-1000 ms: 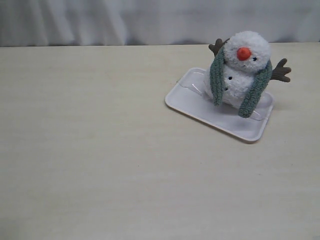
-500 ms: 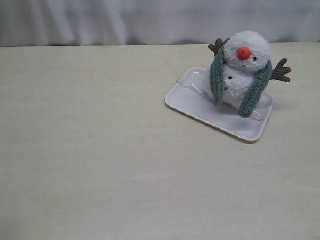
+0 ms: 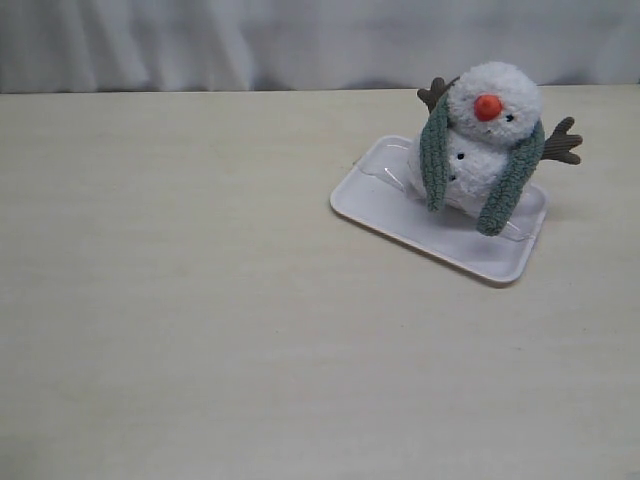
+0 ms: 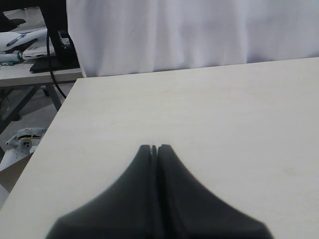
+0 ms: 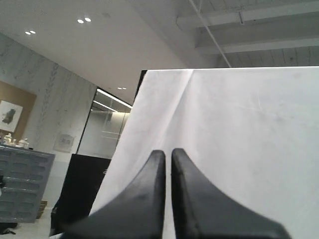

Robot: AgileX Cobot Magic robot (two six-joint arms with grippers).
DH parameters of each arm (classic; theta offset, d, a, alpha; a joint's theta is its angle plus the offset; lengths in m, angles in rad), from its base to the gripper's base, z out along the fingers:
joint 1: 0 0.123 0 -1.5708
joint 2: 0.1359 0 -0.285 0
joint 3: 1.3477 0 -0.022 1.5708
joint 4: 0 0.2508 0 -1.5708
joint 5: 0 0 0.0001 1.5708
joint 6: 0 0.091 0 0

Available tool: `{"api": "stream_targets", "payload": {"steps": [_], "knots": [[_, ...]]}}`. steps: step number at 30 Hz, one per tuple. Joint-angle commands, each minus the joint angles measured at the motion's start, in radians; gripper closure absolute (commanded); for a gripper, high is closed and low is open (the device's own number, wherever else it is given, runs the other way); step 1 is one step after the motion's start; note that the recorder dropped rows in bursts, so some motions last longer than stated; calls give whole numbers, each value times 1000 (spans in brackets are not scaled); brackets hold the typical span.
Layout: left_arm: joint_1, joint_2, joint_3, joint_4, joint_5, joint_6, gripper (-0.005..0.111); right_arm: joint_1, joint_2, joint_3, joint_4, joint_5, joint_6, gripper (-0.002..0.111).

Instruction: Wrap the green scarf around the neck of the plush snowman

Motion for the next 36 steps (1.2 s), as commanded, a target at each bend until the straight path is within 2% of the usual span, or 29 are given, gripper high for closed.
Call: {"api": "stream_targets", "payload": {"steps": [1, 2, 4, 9, 12, 15, 18, 24, 29, 36], "knots": [[-9, -2, 2, 0, -6, 0, 107, -110, -2, -1, -238, -47, 240, 104], [-9, -2, 2, 0, -6, 0, 107, -164, -2, 4, -416, -54, 445, 104], [-9, -2, 2, 0, -6, 0, 107, -217, -2, 39, -560, -56, 598, 104], [-9, -2, 2, 0, -6, 0, 107, -287, -2, 230, -678, -109, 588, 104], [-9, -2, 2, 0, -6, 0, 107, -285, -2, 432, -788, -280, 607, 104], [-9, -2, 2, 0, -6, 0, 107, -285, -2, 595, -945, -439, 767, 104], [-9, -2, 2, -4, -6, 0, 107, -274, -2, 686, -1120, -491, 891, 104], [-9, -2, 2, -4, -6, 0, 107, -209, -2, 866, -1022, -588, 702, 104], [-9, -2, 2, -4, -6, 0, 107, -204, -2, 937, -992, -583, 685, 104], [-9, -2, 2, -4, -6, 0, 107, -204, -2, 937, -963, -348, 685, 104]]}}
